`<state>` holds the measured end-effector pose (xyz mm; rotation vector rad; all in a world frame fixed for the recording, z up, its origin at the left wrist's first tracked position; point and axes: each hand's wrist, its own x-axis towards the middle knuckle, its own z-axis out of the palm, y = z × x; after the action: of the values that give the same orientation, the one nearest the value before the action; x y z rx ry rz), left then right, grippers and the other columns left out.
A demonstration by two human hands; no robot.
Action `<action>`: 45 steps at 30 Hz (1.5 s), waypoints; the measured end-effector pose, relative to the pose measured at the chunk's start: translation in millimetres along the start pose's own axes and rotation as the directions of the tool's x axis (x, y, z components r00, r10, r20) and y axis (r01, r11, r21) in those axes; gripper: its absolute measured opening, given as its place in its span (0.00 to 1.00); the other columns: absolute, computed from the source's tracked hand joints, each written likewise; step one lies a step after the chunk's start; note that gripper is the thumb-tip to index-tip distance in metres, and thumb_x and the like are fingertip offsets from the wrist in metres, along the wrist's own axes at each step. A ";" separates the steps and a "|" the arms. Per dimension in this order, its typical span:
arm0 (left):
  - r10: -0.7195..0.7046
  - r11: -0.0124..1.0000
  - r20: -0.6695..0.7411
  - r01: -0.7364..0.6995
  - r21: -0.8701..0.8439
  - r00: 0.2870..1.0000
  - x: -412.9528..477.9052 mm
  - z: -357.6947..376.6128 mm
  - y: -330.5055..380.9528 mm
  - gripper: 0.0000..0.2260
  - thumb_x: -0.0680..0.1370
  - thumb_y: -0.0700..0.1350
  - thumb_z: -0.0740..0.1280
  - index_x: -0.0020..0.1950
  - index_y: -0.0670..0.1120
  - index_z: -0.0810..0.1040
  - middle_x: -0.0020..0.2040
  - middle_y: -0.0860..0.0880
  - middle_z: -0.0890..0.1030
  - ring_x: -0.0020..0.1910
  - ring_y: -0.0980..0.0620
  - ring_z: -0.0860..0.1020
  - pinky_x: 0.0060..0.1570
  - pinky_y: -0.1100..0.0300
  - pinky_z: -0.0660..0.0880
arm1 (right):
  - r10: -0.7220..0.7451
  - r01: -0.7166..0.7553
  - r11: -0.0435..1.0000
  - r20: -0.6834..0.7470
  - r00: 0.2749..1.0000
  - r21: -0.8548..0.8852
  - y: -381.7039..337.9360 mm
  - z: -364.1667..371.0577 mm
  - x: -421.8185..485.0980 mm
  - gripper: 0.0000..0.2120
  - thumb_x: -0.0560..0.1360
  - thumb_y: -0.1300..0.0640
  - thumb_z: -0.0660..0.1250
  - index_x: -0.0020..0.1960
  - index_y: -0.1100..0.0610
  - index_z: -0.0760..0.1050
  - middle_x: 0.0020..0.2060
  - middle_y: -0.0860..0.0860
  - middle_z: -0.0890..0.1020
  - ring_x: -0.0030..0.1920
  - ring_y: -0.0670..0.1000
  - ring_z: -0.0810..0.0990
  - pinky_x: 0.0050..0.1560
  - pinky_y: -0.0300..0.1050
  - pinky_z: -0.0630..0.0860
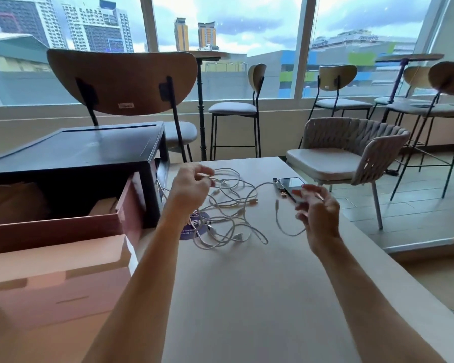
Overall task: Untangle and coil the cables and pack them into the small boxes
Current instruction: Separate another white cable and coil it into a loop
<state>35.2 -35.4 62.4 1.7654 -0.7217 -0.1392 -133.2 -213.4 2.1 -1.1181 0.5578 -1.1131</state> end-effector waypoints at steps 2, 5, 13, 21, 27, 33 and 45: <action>0.046 0.972 -0.055 -0.032 0.232 0.997 2.9 1.7 -10.7 0.12 0.79 0.37 0.63 0.56 0.48 0.81 0.46 0.46 0.84 0.31 0.53 0.76 0.30 0.64 0.71 | -0.029 0.027 0.999 0.046 0.999 0.041 -18.3 5.1 1.3 0.06 0.79 0.65 0.64 0.51 0.54 0.74 0.44 0.53 0.86 0.28 0.46 0.74 0.24 0.35 0.65; 0.024 0.898 -0.031 -0.008 0.439 0.999 4.3 5.2 -19.6 0.13 0.77 0.37 0.62 0.53 0.51 0.81 0.48 0.45 0.83 0.39 0.45 0.81 0.40 0.58 0.78 | -0.012 0.052 0.984 0.232 0.973 -0.168 -41.0 10.9 6.7 0.05 0.80 0.59 0.66 0.55 0.55 0.75 0.50 0.50 0.86 0.37 0.48 0.80 0.30 0.37 0.70; -0.028 0.953 0.403 -0.098 0.288 0.915 -6.6 -13.1 5.7 0.09 0.80 0.48 0.68 0.60 0.48 0.79 0.55 0.47 0.80 0.50 0.54 0.79 0.45 0.59 0.78 | 0.433 0.535 0.486 0.722 0.540 -0.691 -27.4 40.4 -7.6 0.16 0.71 0.45 0.76 0.56 0.50 0.81 0.52 0.43 0.83 0.47 0.41 0.82 0.40 0.31 0.73; -0.185 0.842 0.695 -0.253 0.477 0.694 -15.8 2.3 6.5 0.10 0.75 0.45 0.74 0.56 0.45 0.81 0.46 0.51 0.84 0.44 0.56 0.82 0.48 0.59 0.79 | 0.481 0.535 0.378 0.654 0.583 -0.755 -21.4 47.0 10.8 0.08 0.78 0.53 0.69 0.45 0.56 0.83 0.32 0.43 0.80 0.31 0.45 0.72 0.29 0.39 0.70; -0.117 0.992 0.200 0.107 0.062 0.973 -6.6 -7.3 -0.7 0.06 0.82 0.36 0.62 0.53 0.39 0.78 0.43 0.44 0.83 0.35 0.54 0.81 0.31 0.67 0.76 | 0.260 0.314 0.727 0.669 0.696 -0.610 -62.0 35.0 23.8 0.09 0.81 0.60 0.64 0.47 0.62 0.81 0.27 0.47 0.73 0.24 0.43 0.64 0.23 0.35 0.60; -0.249 0.398 0.216 0.303 -0.866 0.944 -3.4 -12.2 11.3 0.07 0.80 0.33 0.63 0.57 0.40 0.76 0.39 0.43 0.83 0.36 0.51 0.82 0.33 0.65 0.79 | 0.047 0.168 0.907 0.490 0.870 -0.386 -82.5 24.5 41.8 0.10 0.82 0.59 0.61 0.48 0.60 0.80 0.27 0.49 0.65 0.27 0.45 0.57 0.22 0.35 0.55; -0.203 0.508 0.120 0.210 -0.836 0.972 -8.0 0.7 20.6 0.08 0.79 0.31 0.64 0.52 0.40 0.81 0.41 0.44 0.84 0.32 0.55 0.79 0.31 0.68 0.75 | -0.038 0.187 0.913 0.381 0.924 -0.363 -71.6 41.4 32.6 0.11 0.81 0.64 0.61 0.58 0.56 0.79 0.40 0.51 0.81 0.24 0.42 0.64 0.22 0.35 0.61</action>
<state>20.3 -34.6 78.7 0.8692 -0.3180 -0.5702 -116.3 -227.0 88.3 -1.6892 0.4307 -0.8759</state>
